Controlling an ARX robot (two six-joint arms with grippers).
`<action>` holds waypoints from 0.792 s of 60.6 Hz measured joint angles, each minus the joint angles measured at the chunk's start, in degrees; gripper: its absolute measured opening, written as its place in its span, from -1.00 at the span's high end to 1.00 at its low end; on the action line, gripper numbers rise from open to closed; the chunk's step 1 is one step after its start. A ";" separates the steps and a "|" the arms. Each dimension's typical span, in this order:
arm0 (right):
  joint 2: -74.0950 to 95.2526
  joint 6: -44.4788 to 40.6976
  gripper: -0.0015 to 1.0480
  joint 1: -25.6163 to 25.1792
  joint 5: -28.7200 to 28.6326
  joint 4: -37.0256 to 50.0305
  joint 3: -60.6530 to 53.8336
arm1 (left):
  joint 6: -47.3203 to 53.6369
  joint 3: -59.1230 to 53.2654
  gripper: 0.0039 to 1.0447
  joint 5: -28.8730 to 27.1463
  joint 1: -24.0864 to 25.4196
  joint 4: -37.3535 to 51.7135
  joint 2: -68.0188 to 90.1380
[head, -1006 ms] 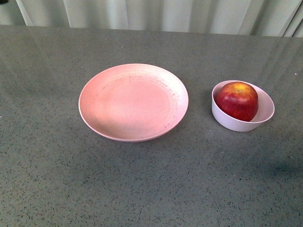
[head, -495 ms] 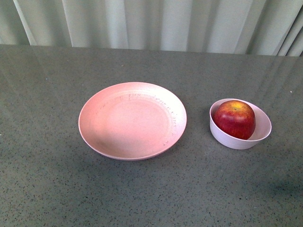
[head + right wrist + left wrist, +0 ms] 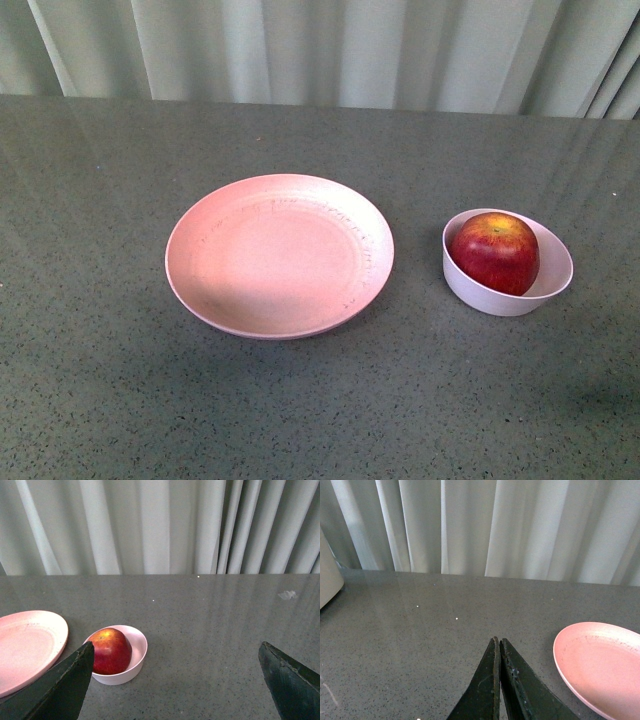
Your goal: Move apple from plate to bowl
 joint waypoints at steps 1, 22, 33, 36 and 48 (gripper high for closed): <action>0.00 0.00 -0.83 0.00 0.00 0.00 0.00 | 0.00 0.00 0.97 0.00 0.00 -0.66 -0.72; 0.00 0.00 -0.83 0.00 0.00 0.00 0.00 | 0.00 -0.02 0.97 0.00 0.00 -11.21 -11.89; 0.00 0.00 -0.83 0.00 0.00 0.00 0.00 | 0.00 -0.02 0.97 -0.02 0.02 -14.97 -15.69; 0.00 0.00 -0.83 0.00 0.00 0.00 0.00 | 0.00 -0.02 0.97 -0.02 0.00 -16.13 -16.87; 0.00 0.00 -0.83 0.00 0.00 0.00 0.00 | 0.00 -0.02 0.97 -0.02 0.00 -19.34 -20.11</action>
